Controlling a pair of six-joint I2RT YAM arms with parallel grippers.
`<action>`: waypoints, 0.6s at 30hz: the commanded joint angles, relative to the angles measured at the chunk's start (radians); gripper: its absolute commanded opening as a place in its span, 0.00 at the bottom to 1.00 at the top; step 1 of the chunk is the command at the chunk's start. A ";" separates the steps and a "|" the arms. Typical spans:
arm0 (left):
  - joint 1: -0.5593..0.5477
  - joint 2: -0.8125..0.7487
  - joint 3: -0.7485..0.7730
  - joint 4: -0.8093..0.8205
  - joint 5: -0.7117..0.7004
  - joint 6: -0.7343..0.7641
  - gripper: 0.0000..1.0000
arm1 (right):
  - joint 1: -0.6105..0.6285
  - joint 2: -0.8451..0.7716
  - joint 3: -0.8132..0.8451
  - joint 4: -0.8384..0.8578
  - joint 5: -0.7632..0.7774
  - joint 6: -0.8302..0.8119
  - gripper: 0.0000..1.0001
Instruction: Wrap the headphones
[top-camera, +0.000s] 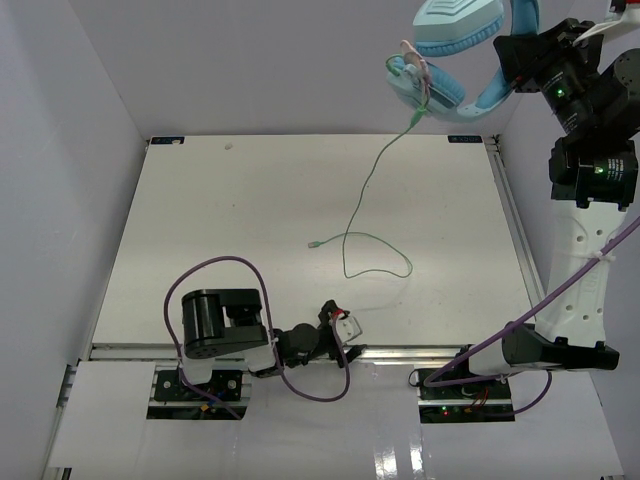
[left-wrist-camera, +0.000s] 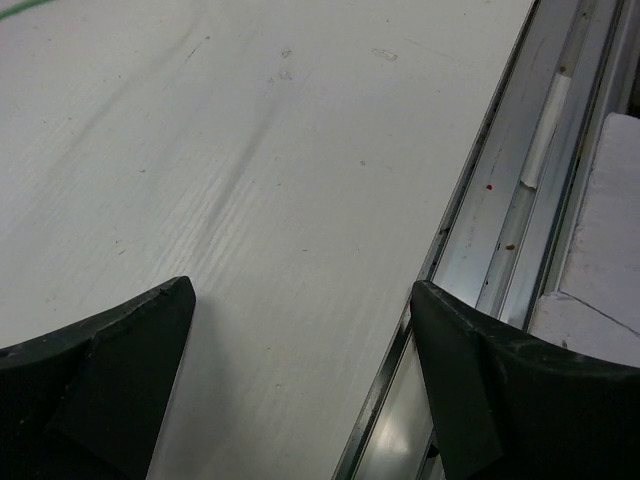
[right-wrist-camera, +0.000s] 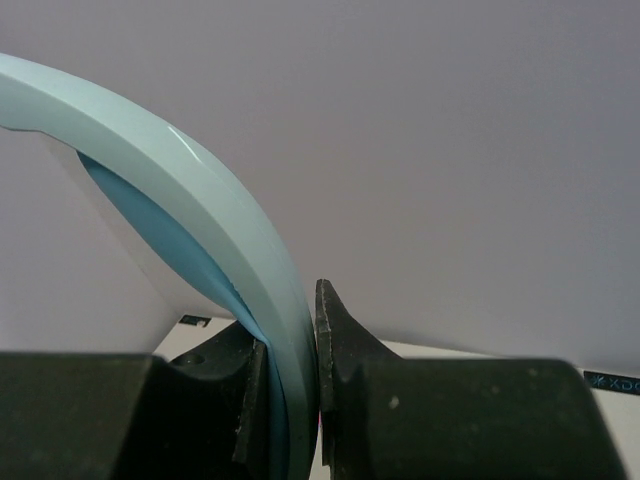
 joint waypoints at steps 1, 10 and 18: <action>0.174 -0.083 0.067 0.528 -0.080 -0.165 0.98 | -0.006 -0.009 0.083 0.167 0.110 0.055 0.08; 0.254 0.019 0.282 0.529 0.084 -0.339 0.98 | -0.006 0.010 0.101 0.196 0.152 0.049 0.08; 0.259 0.092 0.404 0.530 0.109 -0.366 0.98 | -0.006 0.015 0.105 0.200 0.154 0.053 0.08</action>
